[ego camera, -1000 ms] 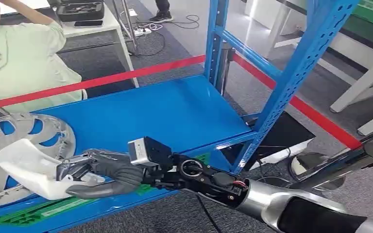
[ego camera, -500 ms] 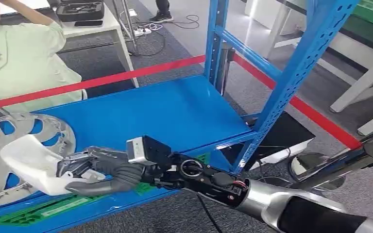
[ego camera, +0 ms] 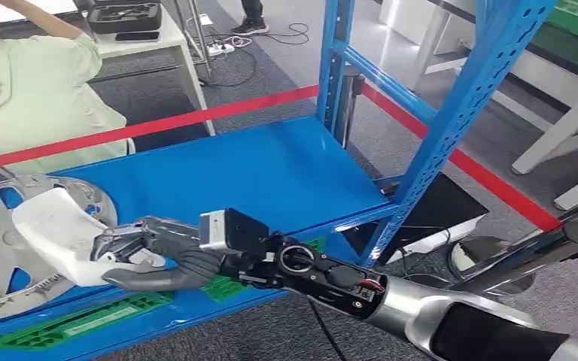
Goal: Take the parts from the cabinet and place them on the table.
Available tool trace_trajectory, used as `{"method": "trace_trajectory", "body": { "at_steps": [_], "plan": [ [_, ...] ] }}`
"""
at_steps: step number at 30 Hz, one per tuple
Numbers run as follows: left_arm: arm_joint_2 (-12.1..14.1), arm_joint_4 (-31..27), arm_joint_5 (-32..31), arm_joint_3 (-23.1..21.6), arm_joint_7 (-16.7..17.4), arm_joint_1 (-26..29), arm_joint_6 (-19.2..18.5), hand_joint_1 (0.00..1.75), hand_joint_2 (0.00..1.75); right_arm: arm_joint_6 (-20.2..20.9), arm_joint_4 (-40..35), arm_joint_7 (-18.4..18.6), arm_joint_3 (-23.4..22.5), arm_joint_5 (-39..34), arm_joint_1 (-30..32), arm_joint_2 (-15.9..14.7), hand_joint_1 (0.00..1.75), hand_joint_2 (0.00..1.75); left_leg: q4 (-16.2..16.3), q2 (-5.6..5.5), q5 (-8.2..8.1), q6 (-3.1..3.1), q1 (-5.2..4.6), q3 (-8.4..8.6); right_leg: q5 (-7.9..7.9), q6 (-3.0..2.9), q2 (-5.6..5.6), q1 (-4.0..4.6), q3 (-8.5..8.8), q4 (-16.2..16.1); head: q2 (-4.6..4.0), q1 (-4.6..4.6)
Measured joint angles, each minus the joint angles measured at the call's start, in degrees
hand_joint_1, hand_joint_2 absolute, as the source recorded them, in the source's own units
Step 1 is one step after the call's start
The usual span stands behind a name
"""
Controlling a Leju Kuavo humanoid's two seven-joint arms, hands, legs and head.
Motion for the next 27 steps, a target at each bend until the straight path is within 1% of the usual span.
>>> {"method": "trace_trajectory", "body": {
  "at_steps": [1, 2, 5, 6, 7, 8, 9, 10, 11, 12, 13, 14, 15, 16, 17, 18, 20, 21, 22, 23, 24, 25, 26, 27],
  "plan": [
    [0.0, 0.0, 0.0, 0.0, 0.0, 0.1, 0.0, 0.0, 1.75, -0.2, -0.2, 0.0, 0.0, 0.0, 0.0, 0.0, 1.75, 1.75, 0.1, -0.01, -0.08, 0.06, -0.06, -0.06, 0.03, 0.05, 0.0, -0.06, 0.04, -0.1, 0.0, 0.02],
    [0.2, 0.0, 0.0, 0.0, -0.1, 0.1, 0.0, 0.0, 1.75, -0.2, -0.4, -0.2, 0.0, -0.2, 0.0, 0.0, 1.75, 1.75, 0.3, -0.04, -0.26, 0.36, -0.32, -0.12, 0.07, 0.25, -0.01, -0.28, 0.06, -0.2, 0.0, -0.05],
    [0.3, 0.0, 0.0, 0.0, -0.1, 0.3, -0.3, 0.0, 1.75, -0.2, -0.4, -0.3, -0.1, -0.5, 0.0, 0.0, 1.75, 1.75, 0.2, 0.01, -0.36, 0.56, -0.4, -0.13, 0.07, 0.36, 0.01, -0.31, 0.13, -0.3, 0.0, -0.18],
    [0.2, 0.0, 0.0, 0.0, -0.1, 0.3, -0.3, 0.0, 1.75, -0.2, -0.6, -0.4, -0.1, -0.6, -0.1, 0.0, 1.75, 1.75, -0.5, 0.02, -0.13, 0.81, 0.11, 0.21, -0.11, 0.64, 0.01, 0.03, 0.27, -0.3, 0.0, -0.24],
    [0.2, 0.0, 0.0, 0.0, -0.1, 0.3, -0.3, 0.0, 1.75, -0.2, -0.8, -0.5, -0.1, -0.7, 0.0, 0.0, 1.75, 1.75, -1.1, 0.21, 0.09, 0.84, 0.5, 0.73, -0.67, 0.72, -0.05, -0.27, 0.22, 0.6, 0.0, -0.05],
    [0.2, 0.0, 0.0, 0.0, -0.2, 0.3, -0.3, 0.0, 1.75, -0.2, -0.8, -0.5, -0.2, -0.7, -0.2, 0.0, 1.75, 1.75, -1.3, 0.2, 0.08, 0.92, 0.57, 0.93, -2.33, 0.91, -0.12, -0.17, -0.99, 3.1, 0.0, 0.26],
    [0.3, 0.0, 0.0, 0.0, -0.2, 0.3, -0.3, 0.0, 1.75, -0.2, -0.9, -0.6, -0.2, -0.7, -0.4, 0.0, 1.75, 1.75, -1.3, 0.28, 0.07, 0.98, 0.6, 0.96, -4.87, 1.01, -0.14, -0.26, -3.34, 7.8, 0.0, 0.61],
    [0.3, 0.0, 0.0, 0.0, -0.3, 0.3, -0.3, 0.0, 1.75, -0.2, -0.9, -0.6, -0.2, -0.7, -0.3, -0.1, 1.75, 1.75, -1.3, 0.29, 0.05, 0.99, 0.59, 0.97, -7.14, 1.12, -0.15, -0.38, -6.06, 13.2, 0.0, 0.83],
    [0.3, 0.0, 0.0, 0.0, -0.3, 0.4, -0.3, 0.0, 1.75, -0.2, -0.9, -0.6, -0.2, -0.7, -0.2, -0.2, 1.75, 1.75, -1.3, 0.29, 0.02, 0.99, 0.61, 0.95, -8.52, 1.28, -0.15, -0.47, -8.32, 17.4, 0.0, 0.83],
    [0.3, 0.0, 0.0, 0.0, -0.4, 0.5, -0.4, 0.0, 1.75, -0.2, -0.9, -0.6, -0.2, -0.8, 0.1, -0.3, 1.75, 1.75, -1.3, 0.26, -0.03, 0.92, 0.68, 0.97, -8.52, 1.4, -0.15, -0.63, -9.66, 19.5, 0.0, 0.98],
    [0.3, 0.0, 0.0, 0.0, -0.5, 0.6, -0.4, 0.0, 1.75, -0.2, -0.9, -0.7, -0.2, -0.8, 0.1, -0.4, 1.75, 1.75, -1.2, 0.17, -0.12, 0.78, 0.79, 1.06, -7.08, 1.51, -0.16, -0.8, -9.36, 18.4, 0.0, 1.14],
    [0.3, 0.0, 0.1, 0.0, -0.6, 0.7, -0.4, 0.0, 1.75, -0.2, -0.9, -0.7, -0.2, -0.8, 0.1, -0.4, 1.75, 1.75, -1.1, 0.05, -0.25, 0.53, 1.02, 1.11, -4.63, 1.64, -0.17, -0.96, -7.98, 14.9, 0.0, 1.16],
    [0.2, 0.0, 0.2, 0.0, -0.7, 0.7, -0.5, 0.0, 1.75, -0.2, -0.9, -0.8, -0.2, -0.9, 0.0, -0.4, 1.75, 1.75, -0.7, -0.09, -0.48, 0.14, 1.32, 1.16, -1.66, 1.79, -0.17, -1.16, -5.57, 9.6, 0.0, 1.2],
    [0.3, 0.0, 0.2, 0.0, -0.7, 0.7, -0.5, 0.0, 1.75, -0.2, -0.9, -0.8, -0.2, -0.9, 0.0, -0.4, 1.75, 1.75, -0.1, -0.21, -0.83, -0.39, 1.56, 1.15, 1.08, 2.07, -0.16, -1.49, -2.82, 3.8, 0.0, 1.4],
    [0.6, 0.0, 0.2, 0.0, -0.8, 0.7, -0.5, 0.0, 1.75, -0.2, -0.9, -0.9, -0.2, -1.0, 0.0, -0.5, 1.75, 1.75, 0.3, -0.39, -1.18, -0.98, 1.29, 0.97, 0.23, 2.16, 0.21, -1.25, -2.15, 2.0, 0.0, 1.77],
    [0.6, 0.0, 0.2, 0.0, -0.8, 0.7, -0.5, 0.0, 1.75, -0.2, -0.9, -0.9, -0.2, -1.0, 0.0, -0.5, 1.75, 1.75, 0.6, -0.47, -1.22, -1.43, 1.18, 0.81, 0.64, 1.13, 0.59, -1.36, -2.25, 1.9, 0.0, 1.71],
    [0.7, 0.0, 0.3, 0.0, -0.9, 1.0, -0.5, 0.0, 1.75, -0.2, -0.9, -0.9, -0.2, -1.2, 0.0, -0.5, 1.75, 1.75, 0.0, -0.48, -0.8, -2.13, 1.42, 0.92, 0.62, 0.21, 0.6, -0.77, -2.54, 2.2, 0.0, 0.87],
    [0.7, 0.0, 0.4, 0.0, -0.9, 1.1, -0.5, 0.0, 1.75, -0.2, -1.0, -1.0, -0.2, -1.2, 0.0, -0.5, 1.75, 1.75, -0.2, -0.49, -0.7, -2.55, 1.57, 1.0, 0.76, -0.25, 0.6, -0.8, -2.58, 2.1, 0.0, 0.78],
    [0.7, 0.0, 0.5, 0.0, -0.9, 1.1, -0.5, 0.0, 1.75, -0.2, -1.0, -1.0, -0.2, -1.3, -0.1, -0.5, 1.75, 1.75, 0.1, -0.41, -1.02, -2.81, 1.7, 0.88, 1.03, -0.79, 0.52, -1.08, -2.45, 1.9, 0.0, 0.72],
    [0.7, 0.0, 0.5, 0.0, -0.9, 1.2, -0.5, 0.0, 1.75, -0.1, -1.0, -1.1, -0.2, -1.4, -0.1, -0.5, 1.75, 1.75, 1.8, -0.05, -2.25, -2.82, 1.68, 0.3, 1.1, -0.94, 0.44, -1.06, -2.45, 1.9, 0.0, 0.28],
    [0.7, 0.0, 0.6, 0.0, -1.0, 1.2, -0.5, 0.0, 1.75, 0.0, -1.0, -1.2, -0.2, -1.5, -0.1, -0.5, 1.75, 1.75, 6.4, 0.04, -4.86, -2.86, 1.61, -1.82, 1.11, -1.21, 0.32, -0.95, -2.51, 1.9, 0.0, -0.13],
    [0.7, 0.0, 0.7, 0.0, -1.1, 1.3, -0.5, 0.0, 1.75, 0.2, -1.0, -1.3, -0.1, -1.6, -0.1, -0.5, 1.75, 1.75, 11.9, 0.04, -7.33, -2.94, 1.57, -4.42, 1.11, -1.44, 0.15, -0.74, -2.58, 1.9, 0.0, -0.42],
    [0.7, 0.0, 0.7, 0.0, -1.1, 1.3, -0.5, 0.0, 1.75, 0.3, -1.0, -1.4, -0.1, -1.6, -0.1, -0.5, 1.75, 1.75, 16.7, 0.05, -9.16, -2.94, 1.57, -6.83, 1.07, -1.53, 0.04, -0.53, -2.62, 1.9, 0.0, -0.48],
    [0.7, 0.0, 0.8, 0.0, -1.2, 1.6, -0.5, 0.0, 1.75, 0.4, -1.0, -1.4, -0.1, -1.6, -0.1, -0.5, 1.75, 1.75, 20.0, 0.04, -9.94, -2.83, 1.54, -8.55, 1.02, -1.66, 0.01, -0.26, -2.64, 1.9, 0.0, -0.48]
  ]
}}
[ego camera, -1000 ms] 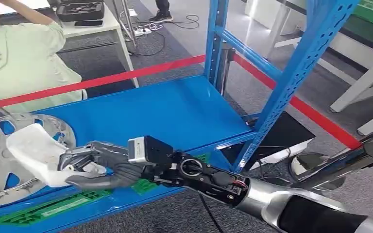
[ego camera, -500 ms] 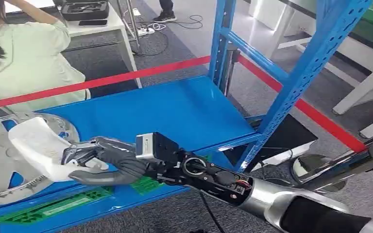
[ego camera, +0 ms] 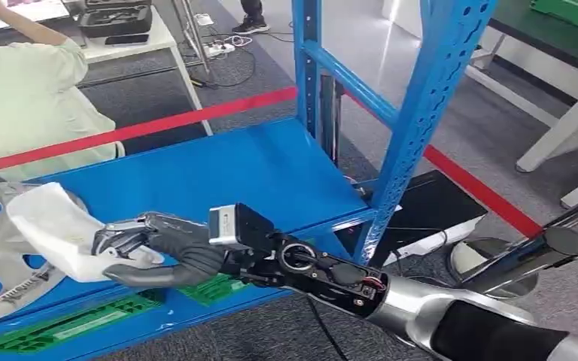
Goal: Take the parts from the cabinet and place them on the table.
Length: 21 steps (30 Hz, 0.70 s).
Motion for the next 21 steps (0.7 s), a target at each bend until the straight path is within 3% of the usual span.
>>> {"method": "trace_trajectory", "body": {
  "at_steps": [1, 2, 3, 4, 5, 6, 9, 10, 11, 12, 14, 15, 16, 17, 19, 20, 21],
  "plan": [
    [0.0, 0.0, 0.0, 0.0, -0.1, 0.2, 0.0, 0.0, 1.75, 0.0, 0.0, 0.0, 0.0, 0.0, 0.0, 0.0, 1.75, 1.75, -0.1, 0.0, 0.78, 0.29, -0.15, -0.17, -0.02, -0.05, 0.0, 0.17, 0.06, 0.0, 0.0, 0.0],
    [0.0, 0.0, 0.0, 0.0, -0.1, 0.4, 0.0, 0.0, 1.75, 0.1, 0.0, -0.1, 0.0, 0.0, 0.0, 0.0, 1.75, 1.75, -2.8, 0.0, 2.65, 0.73, -0.38, 1.05, -0.06, -0.11, 0.01, 0.31, 0.14, 0.0, 0.0, -0.02],
    [0.0, 0.0, 0.0, 0.0, -0.1, 0.4, 0.0, 0.0, 1.75, 0.2, 0.0, -0.1, 0.0, -0.1, 0.0, 0.0, 1.75, 1.75, -7.0, -0.01, 4.79, 1.18, -0.6, 3.02, -0.09, -0.13, 0.01, 0.44, 0.24, 0.0, 0.0, -0.04],
    [0.0, 0.0, 0.0, 0.0, -0.1, 0.3, -0.1, 0.0, 1.75, 0.2, 0.0, -0.2, 0.0, -0.1, -0.1, 0.0, 1.75, 1.75, -13.6, 0.03, 7.67, 1.98, -1.04, 6.28, -0.15, -0.16, 0.0, 0.6, 0.4, 0.0, 0.0, -0.09],
    [0.3, 0.0, 0.0, 0.0, -0.2, 0.3, -0.2, 0.0, 1.75, 0.2, 0.0, -0.2, 0.0, -0.2, -0.2, 0.0, 1.75, 1.75, -18.3, 0.39, 8.72, 2.83, -1.56, 8.63, -0.2, -0.17, -0.06, 0.57, 0.44, 0.0, 0.0, -0.02],
    [0.4, 0.0, 0.0, 0.0, -0.2, 0.2, -0.2, 0.0, 1.75, 0.2, 0.0, -0.2, 0.0, -0.2, -0.3, 0.0, 1.75, 1.75, -19.0, 0.79, 8.44, 2.85, -1.86, 8.78, -0.38, 0.09, -0.08, 1.16, 0.25, 0.1, 0.0, 0.0],
    [0.4, 0.0, 0.1, 0.1, -0.3, 0.2, -0.2, 0.0, 1.75, 0.5, 0.0, -0.5, 0.0, -0.2, -0.3, 0.0, 1.75, 1.75, -19.2, 0.5, 8.58, 2.87, -2.19, 8.68, -0.45, 0.63, -0.23, 0.68, 0.39, -0.2, 0.0, 0.04],
    [0.3, 0.0, 0.2, 0.1, -0.3, 0.3, -0.2, 0.0, 1.75, 0.6, 0.0, -0.5, 0.0, -0.2, -0.4, 0.0, 1.75, 1.75, -19.9, 0.43, 8.94, 3.2, -1.64, 9.03, -0.61, 1.02, -0.23, 1.04, 0.45, -0.2, 0.0, 0.07],
    [0.2, 0.0, 0.2, 0.2, -0.3, 0.3, -0.2, 0.0, 1.75, 0.6, 0.0, -0.6, 0.0, -0.2, -0.4, 0.0, 1.75, 1.75, -20.3, 0.45, 9.09, 3.27, -1.43, 9.29, -1.3, 1.36, -0.21, 0.78, 0.29, 0.9, 0.0, 0.09],
    [0.2, 0.0, 0.2, 0.5, -0.3, 0.3, -0.4, 0.0, 1.75, 0.6, 0.0, -0.6, 0.0, -0.2, -0.6, 0.0, 1.75, 1.75, -20.3, 0.45, 9.09, 3.44, -1.41, 9.35, -3.29, 1.75, -0.23, 0.7, -1.06, 3.8, 0.0, 0.48],
    [0.1, 0.0, 0.1, 0.8, -0.4, 0.3, -0.4, 0.0, 1.75, 0.5, 0.1, -0.6, 0.0, -0.3, -0.5, 0.0, 1.75, 1.75, -20.3, 0.43, 9.01, 3.69, -1.42, 9.35, -8.03, 2.14, -0.23, 0.5, -5.71, 13.4, 0.0, 1.0],
    [0.1, 0.0, 0.0, 0.9, -0.4, 0.3, -0.4, 0.0, 1.75, 0.5, 0.2, -0.6, 0.0, -0.3, -0.5, 0.0, 1.75, 1.75, -20.3, 0.41, 8.98, 3.73, -1.41, 9.34, -9.38, 2.33, -0.24, 0.46, -7.79, 17.5, 0.0, 1.09],
    [0.0, 0.0, 0.0, 0.9, -0.4, 0.3, -0.4, 0.0, 1.75, 0.4, 0.2, -0.6, 0.0, -0.3, -0.5, -0.1, 1.75, 1.75, -20.3, 0.33, 8.97, 3.72, -1.39, 9.39, -9.22, 2.44, -0.24, 0.36, -8.6, 18.8, 0.0, 1.33],
    [-0.1, 0.0, 0.0, 1.0, -0.4, 0.3, -0.4, 0.0, 1.75, 0.4, 0.3, -0.6, 0.0, -0.3, -0.5, -0.2, 1.75, 1.75, -20.3, 0.16, 8.94, 3.68, -1.37, 9.47, -7.69, 2.5, -0.25, 0.21, -7.98, 17.3, 0.0, 1.53],
    [-0.2, 0.0, 0.0, 1.0, -0.4, 0.3, -0.4, 0.0, 1.75, 0.4, 0.3, -0.6, 0.0, -0.3, -0.5, -0.2, 1.75, 1.75, -20.1, -0.08, 8.81, 3.47, -1.29, 9.66, -3.56, 2.48, -0.25, 0.03, -4.6, 10.1, 0.0, 1.77],
    [-0.4, 0.0, -0.1, 1.1, -0.4, 0.2, -0.4, 0.0, 1.75, 0.4, 0.3, -0.6, -0.1, -0.3, -0.6, -0.2, 1.75, 1.75, -19.9, -0.19, 8.66, 3.24, -1.19, 9.77, -0.96, 2.44, -0.23, -0.02, -1.86, 4.6, 0.0, 1.81],
    [-0.3, 0.0, -0.1, 1.2, -0.4, 0.2, -0.4, 0.0, 1.75, 0.4, 0.3, -0.6, -0.1, -0.3, -0.6, -0.2, 1.75, 1.75, -19.7, -0.32, 8.42, 2.81, -1.23, 9.68, -0.72, 2.15, 0.1, 0.05, 0.17, 0.4, 0.0, 1.97]
  ]
}}
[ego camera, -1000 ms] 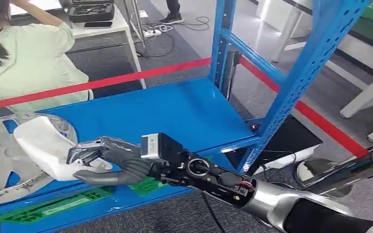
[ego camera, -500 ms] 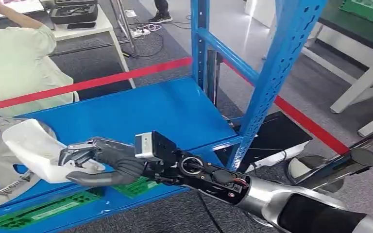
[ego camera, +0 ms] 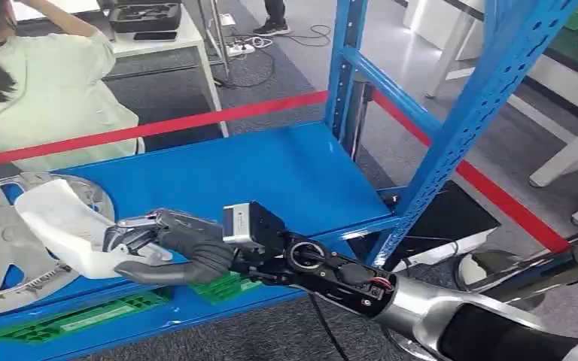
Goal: Take the parts from the cabinet and place them on the table.
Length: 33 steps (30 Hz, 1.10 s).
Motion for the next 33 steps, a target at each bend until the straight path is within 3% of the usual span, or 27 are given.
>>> {"method": "trace_trajectory", "body": {
  "at_steps": [1, 4, 5, 6, 8, 10, 11, 12, 14, 15, 16, 17, 20, 22, 23, 25, 26, 27, 28, 29, 31, 32, 33],
  "plan": [
    [0.0, 0.0, 0.0, 0.1, 0.0, -0.1, 0.0, 0.0, 1.75, 0.0, 0.0, 0.0, 0.0, 0.0, 0.0, 0.0, 1.75, 1.75, 0.3, -0.13, -0.07, -0.33, -0.35, -0.19, 0.48, -0.48, -0.02, 0.11, -0.05, -0.3, 0.0, -0.06],
    [0.0, 0.0, 0.0, 0.2, 0.0, 0.0, 0.0, 0.0, 1.75, 0.3, 0.0, 0.0, 0.0, -0.3, 0.0, 0.0, 1.75, 1.75, 0.0, -0.17, 0.21, -1.03, -0.15, -0.18, 0.68, -1.38, -0.07, 0.42, -0.25, -0.3, 0.0, -0.72],
    [0.0, 0.0, 0.1, 0.2, 0.0, -0.1, 0.0, 0.0, 1.75, 0.7, 0.0, 0.0, 0.0, -0.4, -0.1, 0.0, 1.75, 1.75, 0.3, -0.14, -0.06, -1.28, -0.08, -0.36, 1.0, -1.88, -0.19, -0.08, -0.15, -0.6, 0.0, -0.74],
    [0.0, 0.0, 0.2, 0.2, 0.0, 0.0, 0.0, 0.0, 1.75, 1.0, 0.0, 0.0, 0.0, -0.6, -0.2, 0.0, 1.75, 1.75, 1.6, 0.09, -1.01, -1.55, 0.01, -0.68, 1.04, -2.0, -0.32, -0.08, -0.13, -0.6, 0.0, -0.92],
    [-0.1, 0.0, 0.3, 0.2, -0.1, -0.1, 0.0, 0.0, 1.75, 1.5, 0.0, -0.1, 0.0, -0.7, -0.2, 0.0, 1.75, 1.75, 8.8, 0.22, -5.08, -2.06, 0.11, -3.94, 1.08, -2.35, -0.51, -0.08, -0.23, -0.6, 0.0, -1.86],
    [-0.1, 0.0, 0.3, 0.2, -0.1, 0.0, 0.0, 0.0, 1.75, 1.9, 0.1, -0.2, 0.0, -0.8, -0.1, 0.0, 1.75, 1.75, 19.0, 0.24, -8.99, -2.41, 0.2, -8.86, 1.02, -2.44, -0.72, 0.01, -0.3, -0.6, 0.0, -1.93],
    [-0.1, 0.0, 0.3, 0.2, -0.1, 0.1, 0.0, 0.0, 1.75, 2.0, 0.3, -0.2, 0.0, -0.8, -0.1, 0.0, 1.75, 1.75, 20.7, 0.24, -9.16, -2.45, 0.23, -9.84, 0.99, -2.48, -0.79, 0.02, -0.29, -0.6, 0.0, -1.95],
    [-0.1, 0.0, 0.3, 0.2, -0.1, 0.1, 0.0, 0.0, 1.75, 2.0, 0.3, -0.2, 0.0, -0.9, -0.1, 0.0, 1.75, 1.75, 20.3, 0.24, -8.62, -2.4, 0.23, -9.7, 0.99, -2.48, -0.79, 0.02, -0.26, -0.6, 0.0, -1.95],
    [-0.1, 0.0, 0.3, 0.2, -0.1, 0.2, 0.0, 0.0, 1.75, 2.2, 0.4, -0.4, 0.0, -1.0, -0.1, 0.0, 1.75, 1.75, 15.2, 0.27, -5.49, -2.18, 0.24, -7.38, 0.96, -2.43, -0.84, 0.01, -0.18, -0.6, 0.0, -1.97],
    [0.0, 0.0, 0.3, 0.2, -0.1, 0.1, 0.0, 0.0, 1.75, 2.3, 0.4, -0.5, 0.0, -1.1, -0.1, 0.0, 1.75, 1.75, 11.1, 0.38, -3.52, -2.04, 0.24, -5.41, 0.94, -2.41, -0.86, 0.01, -0.11, -0.6, 0.0, -1.97],
    [0.0, 0.0, 0.2, 0.2, -0.1, 0.1, 0.1, 0.0, 1.75, 2.5, 0.4, -0.7, 0.0, -1.3, -0.1, 0.2, 1.75, 1.75, 4.9, 0.74, -0.99, -1.78, 0.24, -2.22, 0.87, -2.3, -0.97, 0.0, 0.01, -0.6, 0.0, -1.97],
    [0.1, 0.0, 0.2, 0.2, -0.1, -0.1, 0.1, 0.0, 1.75, 2.9, 0.4, -1.1, 0.0, -1.4, -0.1, 0.4, 1.75, 1.75, 0.2, 1.63, -0.59, -1.49, -0.05, -0.25, 0.69, -1.98, -0.97, 0.44, 0.0, -0.5, 0.0, -1.99],
    [0.2, 0.0, 0.0, 0.2, -0.2, -0.2, 0.5, 0.0, 1.75, 3.7, 0.7, -1.8, 0.0, -1.2, 0.0, 0.4, 1.75, 1.75, 0.5, 0.73, -0.31, -0.74, -0.4, -0.42, 0.72, -1.19, -1.09, 0.36, 0.1, -0.8, 0.0, -1.73],
    [0.3, 0.0, 0.0, 0.2, -0.3, -0.2, 0.5, 0.0, 1.75, 4.3, 0.9, -2.0, -0.1, -1.0, 0.0, 0.5, 1.75, 1.75, -0.2, 0.43, 0.11, 0.09, 0.16, -0.1, 0.23, -0.4, -1.06, 0.34, 0.09, -0.4, 0.0, -1.68],
    [0.4, 0.0, 0.0, 0.2, -0.3, -0.2, 0.5, 0.0, 1.75, 4.4, 1.0, -2.0, -0.3, -0.9, 0.0, 0.5, 1.75, 1.75, -0.2, 0.32, 0.1, 0.39, 0.14, -0.1, -1.29, -0.27, -0.95, 0.32, -0.64, 1.5, 0.0, -1.46],
    [0.5, 0.0, -0.2, 0.3, -0.4, -0.4, 0.5, 0.0, 1.75, 4.4, 1.1, -2.1, -0.4, -0.7, 0.1, 0.5, 1.75, 1.75, -0.2, 0.09, 0.1, 0.79, 0.06, -0.12, -6.16, -0.08, -0.87, 0.24, -4.91, 10.8, 0.0, -0.79],
    [0.6, 0.0, -0.2, 0.3, -0.4, -0.4, 0.4, 0.0, 1.75, 4.5, 1.2, -2.1, -0.4, -0.7, 0.2, 0.5, 1.75, 1.75, -0.2, -0.05, 0.06, 0.85, 0.0, -0.13, -7.79, -0.01, -0.86, 0.22, -6.93, 15.0, 0.0, -0.68],
    [0.6, 0.0, -0.2, 0.3, -0.4, -0.4, 0.4, 0.0, 1.75, 4.6, 1.3, -2.1, -0.4, -0.7, 0.4, 0.5, 1.75, 1.75, -0.1, -0.19, 0.06, 0.85, -0.03, -0.12, -8.49, 0.05, -0.87, 0.22, -8.22, 17.6, 0.0, -0.57],
    [0.7, 0.0, -0.2, 0.3, -0.4, -0.4, 0.4, 0.0, 1.75, 4.7, 1.5, -2.2, -0.4, -0.7, 0.6, 0.5, 1.75, 1.75, -0.1, -0.57, 0.04, 0.87, -0.05, -0.07, -7.77, -0.02, -0.86, 0.21, -8.89, 18.6, 0.0, -0.42],
    [0.6, 0.0, -0.2, 0.3, -0.4, -0.4, 0.4, 0.0, 1.75, 4.8, 1.6, -2.2, -0.4, -0.7, 0.7, 0.5, 1.75, 1.75, -0.1, -0.88, 0.04, 0.87, -0.05, -0.03, -5.8, -0.15, -0.84, 0.21, -7.79, 16.0, 0.0, -0.29],
    [0.6, 0.0, -0.2, 0.3, -0.4, -0.6, 0.4, 0.0, 1.75, 4.9, 1.6, -2.3, -0.4, -0.7, 0.6, 0.5, 1.75, 1.75, 0.0, -1.61, -0.05, 0.74, -0.07, 0.21, -0.33, -0.66, -0.37, 0.22, -2.89, 5.6, 0.0, 0.02],
    [0.6, 0.0, -0.2, 0.3, -0.4, -0.6, 0.4, 0.0, 1.75, 4.9, 1.7, -2.3, -0.4, -0.7, 0.6, 0.5, 1.75, 1.75, 0.0, -1.85, -0.13, 0.58, -0.03, 0.2, 1.46, -1.07, 1.18, 0.22, -0.63, 0.8, 0.0, 0.21],
    [0.6, 0.0, -0.2, 0.3, -0.5, -0.7, 0.4, 0.0, 1.75, 5.0, 1.7, -2.4, -0.4, -0.6, 0.6, 0.6, 1.75, 1.75, 0.3, -2.07, -0.19, 0.25, -0.44, -0.08, 0.85, -1.0, 1.58, 0.29, -0.06, -0.7, 0.0, 0.08]
  ]
}}
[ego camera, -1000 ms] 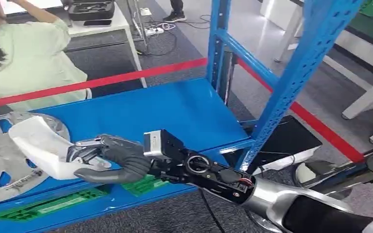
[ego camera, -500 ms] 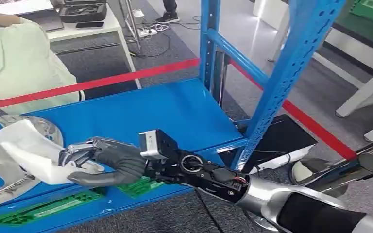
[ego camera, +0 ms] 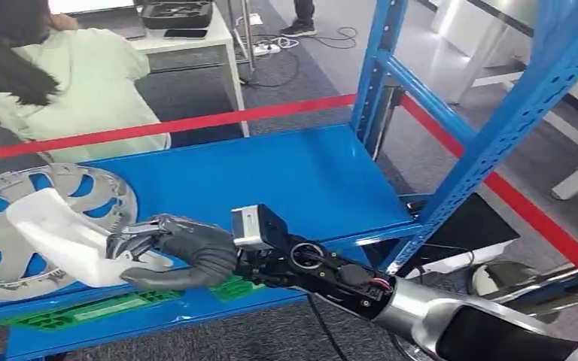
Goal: Take the parts from the cabinet and place them on the table.
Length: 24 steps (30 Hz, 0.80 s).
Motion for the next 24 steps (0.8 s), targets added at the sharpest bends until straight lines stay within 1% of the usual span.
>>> {"method": "trace_trajectory", "body": {
  "at_steps": [1, 2, 3, 4, 5, 6, 7, 8, 9, 10, 11, 12, 13, 14, 15, 16, 17, 18, 19, 20, 21, 22, 23, 24],
  "plan": [
    [0.0, 0.0, 0.0, 0.0, 0.0, 0.0, 0.0, 0.0, 1.75, 0.0, 0.0, 0.0, 0.0, 0.1, 0.0, 0.1, 1.75, 1.75, 0.0, -0.24, 0.12, -0.19, 0.13, -0.1, 0.22, 0.03, -0.26, -0.11, -0.15, 0.0, 0.0, -0.18],
    [0.1, 0.0, 0.0, 0.0, -0.1, 0.0, 0.1, 0.0, 1.75, 0.1, 0.0, 0.0, 0.0, 0.3, 0.2, 0.1, 1.75, 1.75, -0.1, -0.37, 0.23, -0.6, 0.22, -0.18, 0.24, -0.08, -0.39, 0.16, -0.2, 0.0, 0.0, -0.39],
    [0.2, 0.0, 0.0, 0.0, -0.1, 0.0, 0.1, 0.0, 1.75, 0.0, 0.0, 0.0, 0.0, 0.3, 0.2, 0.2, 1.75, 1.75, -0.3, -0.58, 0.33, -1.01, 0.48, -0.15, 0.27, -0.38, -0.54, 0.38, -0.18, 0.0, 0.0, -0.5],
    [0.4, 0.0, 0.0, 0.0, -0.1, 0.0, 0.2, 0.0, 1.75, 0.0, 0.0, 0.0, 0.0, 0.4, 0.1, 0.3, 1.75, 1.75, -0.4, -0.83, 0.32, -1.37, 0.38, -0.14, 0.5, -0.76, -0.85, 0.14, -0.03, -0.3, 0.0, -0.44],
    [0.5, 0.0, 0.0, 0.0, -0.1, 0.1, 0.2, 0.0, 1.75, 0.0, 0.0, 0.0, 0.0, 0.4, 0.1, 0.5, 1.75, 1.75, 0.4, 0.08, -0.18, -1.6, 0.6, -0.27, 0.73, -1.08, -1.44, -0.22, 0.21, -0.8, 0.0, -0.33],
    [0.6, 0.0, 0.0, 0.0, -0.1, 0.0, 0.2, 0.0, 1.75, -0.1, 0.0, -0.1, -0.1, 0.5, 0.1, 0.7, 1.75, 1.75, 3.0, 1.23, -1.99, -1.91, 0.46, -1.53, 0.76, -1.27, -1.58, -0.3, 0.25, -0.9, 0.0, -1.01],
    [0.7, 0.0, 0.0, 0.0, 0.0, -0.1, 0.2, 0.0, 1.75, -0.1, 0.0, -0.1, -0.2, 0.5, 0.1, 0.8, 1.75, 1.75, 7.6, 1.7, -4.43, -2.24, 0.66, -3.79, 0.72, -1.43, -2.07, -0.3, 0.21, -0.8, 0.0, -1.7],
    [0.9, 0.0, 0.0, 0.0, 0.0, -0.1, 0.2, 0.0, 1.75, -0.1, 0.0, -0.1, -0.3, 0.5, 0.2, 0.8, 1.75, 1.75, 12.6, 1.93, -6.56, -2.52, 0.77, -6.2, 0.69, -1.46, -2.47, -0.27, 0.19, -0.8, 0.0, -1.82],
    [1.0, 0.0, 0.0, 0.0, 0.0, 0.0, 0.2, 0.0, 1.75, -0.1, 0.1, -0.1, -0.3, 0.4, 0.3, 0.8, 1.75, 1.75, 16.8, 2.11, -8.05, -2.73, 0.8, -8.35, 0.66, -1.48, -2.86, -0.26, 0.14, -0.8, 0.0, -1.83],
    [1.0, 0.0, 0.0, 0.0, 0.0, 0.1, 0.2, 0.0, 1.75, -0.1, 0.2, -0.1, -0.3, 0.4, 0.5, 0.8, 1.75, 1.75, 18.9, 2.21, -8.3, -2.84, 0.82, -9.51, 0.63, -1.46, -3.21, -0.26, 0.12, -0.8, 0.0, -1.92],
    [1.0, 0.0, 0.0, 0.0, 0.1, 0.3, 0.2, 0.0, 1.75, -0.1, 0.2, -0.1, -0.3, 0.4, 0.6, 0.8, 1.75, 1.75, 18.0, 2.28, -7.19, -2.86, 0.85, -9.17, 0.6, -1.44, -3.53, -0.27, 0.14, -0.8, 0.0, -1.94],
    [1.2, 0.0, 0.0, 0.0, 0.2, 0.6, 0.2, 0.0, 1.75, -0.1, 0.2, -0.1, -0.3, 0.4, 0.6, 0.8, 1.75, 1.75, 14.1, 2.42, -4.87, -2.77, 0.87, -7.31, 0.55, -1.36, -3.82, -0.28, 0.16, -0.8, 0.0, -1.99],
    [1.3, 0.0, 0.0, 0.0, 0.2, 0.6, 0.1, 0.0, 1.75, -0.1, 0.2, -0.1, -0.4, 0.4, 0.6, 0.8, 1.75, 1.75, 8.7, 2.78, -2.39, -2.64, 0.87, -4.6, 0.47, -1.24, -4.12, -0.3, 0.25, -0.8, 0.0, -2.01],
    [1.3, 0.0, 0.0, 0.0, 0.2, 0.6, 0.1, 0.0, 1.75, 0.0, 0.2, -0.1, -0.4, 0.4, 0.6, 0.8, 1.75, 1.75, 3.0, 3.92, -0.2, -2.51, 0.84, -1.55, 0.35, -1.04, -4.44, -0.29, 0.42, -0.8, 0.0, -2.03],
    [1.3, 0.0, 0.0, 0.0, 0.2, 0.4, 0.1, 0.0, 1.75, 0.0, 0.2, -0.2, -0.4, 0.4, 0.6, 0.8, 1.75, 1.75, -0.5, 5.86, -0.15, -2.15, 0.62, -0.18, 0.24, -0.78, -4.73, -0.07, 0.54, -0.8, 0.0, -2.08],
    [1.2, 0.0, 0.0, 0.0, 0.3, 0.4, 0.1, 0.0, 1.75, 0.1, 0.2, -0.2, -0.5, 0.4, 0.5, 0.8, 1.75, 1.75, -0.5, 5.21, 0.26, -1.6, 0.31, -0.03, 0.05, -0.52, -4.83, 0.33, 0.55, -0.7, 0.0, -1.97],
    [1.2, 0.0, 0.0, 0.0, 0.4, 0.4, 0.1, 0.0, 1.75, 0.1, 0.2, -0.3, -0.6, 0.4, 0.5, 0.8, 1.75, 1.75, -0.3, 4.55, 0.19, -1.2, 0.3, -0.16, -0.07, -0.28, -4.99, 0.37, 0.67, -0.8, 0.0, -1.72],
    [1.2, 0.0, 0.0, 0.0, 0.4, 0.4, 0.1, 0.0, 1.75, 0.1, 0.2, -0.4, -0.7, 0.4, 0.5, 0.8, 1.75, 1.75, -0.3, 4.27, 0.07, -0.98, 0.26, -0.2, -0.17, -0.08, -5.3, 0.35, 0.83, -0.8, 0.0, -1.66],
    [1.2, 0.0, 0.0, 0.0, 0.4, 0.5, 0.1, 0.0, 1.75, 0.2, 0.2, -0.4, -0.8, 0.4, 0.5, 0.8, 1.75, 1.75, -0.3, 3.88, 0.09, -0.68, 0.22, -0.22, -0.22, 0.26, -5.64, 0.32, 0.98, -0.9, 0.0, -1.53],
    [1.2, 0.0, 0.0, 0.0, 0.4, 0.5, 0.1, 0.0, 1.75, 0.2, 0.2, -0.4, -0.8, 0.4, 0.5, 0.9, 1.75, 1.75, -0.6, 3.5, 0.32, -0.16, 0.41, -0.04, -0.51, 0.86, -5.45, 0.06, 1.01, -0.6, 0.0, -1.56],
    [1.1, 0.0, 0.1, 0.0, 0.4, 0.5, 0.1, 0.0, 1.75, 0.2, 0.2, -0.4, -0.9, 0.4, 0.5, 0.9, 1.75, 1.75, -0.6, 3.14, 0.35, 0.05, 0.52, 0.04, -1.58, 1.14, -4.21, -0.14, 0.69, 0.7, 0.0, -1.42],
    [1.1, 0.0, 0.1, 0.0, 0.4, 0.4, 0.1, 0.0, 1.75, 0.2, 0.2, -0.5, -1.0, 0.4, 0.5, 0.8, 1.75, 1.75, -0.6, 2.9, 0.35, 0.41, 0.52, 0.01, -3.81, 1.25, -3.36, -0.16, -0.87, 4.0, 0.0, -1.23],
    [1.1, 0.0, 0.0, 0.1, 0.4, 0.4, 0.1, 0.0, 1.75, 0.2, 0.2, -0.5, -1.0, 0.4, 0.5, 0.8, 1.75, 1.75, -0.6, 2.5, 0.36, 0.59, 0.47, 0.0, -6.56, 1.33, -2.87, -0.12, -3.43, 9.5, 0.0, -0.79],
    [1.1, 0.0, 0.0, 0.1, 0.4, 0.4, 0.1, 0.0, 1.75, 0.2, 0.3, -0.5, -1.0, 0.4, 0.6, 0.8, 1.75, 1.75, -0.6, 2.1, 0.32, 0.66, 0.37, -0.03, -8.55, 1.37, -2.68, -0.12, -5.89, 14.6, 0.0, -0.57]
  ]
}}
